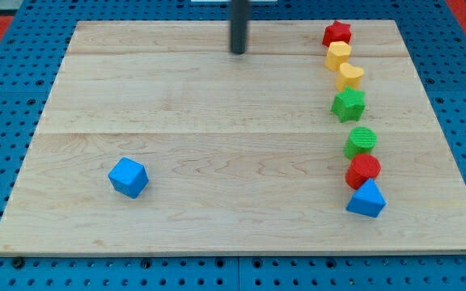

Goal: Push the blue cube to the line of blocks

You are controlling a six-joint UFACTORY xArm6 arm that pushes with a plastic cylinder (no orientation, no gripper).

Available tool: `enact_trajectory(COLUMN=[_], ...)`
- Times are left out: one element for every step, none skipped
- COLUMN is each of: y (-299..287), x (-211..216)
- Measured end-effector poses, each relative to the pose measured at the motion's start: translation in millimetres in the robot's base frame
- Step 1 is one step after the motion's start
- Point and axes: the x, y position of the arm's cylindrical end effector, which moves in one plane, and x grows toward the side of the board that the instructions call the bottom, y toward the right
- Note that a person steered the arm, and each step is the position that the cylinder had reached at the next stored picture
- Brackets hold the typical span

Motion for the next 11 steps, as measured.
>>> enact_trajectory(y=[-105.6, -195.8, -220.9, -147.6, -116.6, -79.7, -53.0, -8.6, 23.9, 28.9, 50.9], x=[90.1, 167.1, 244.8, 279.2, 247.8, 211.3, 180.5, 160.6, 126.8, 74.1, 37.3])
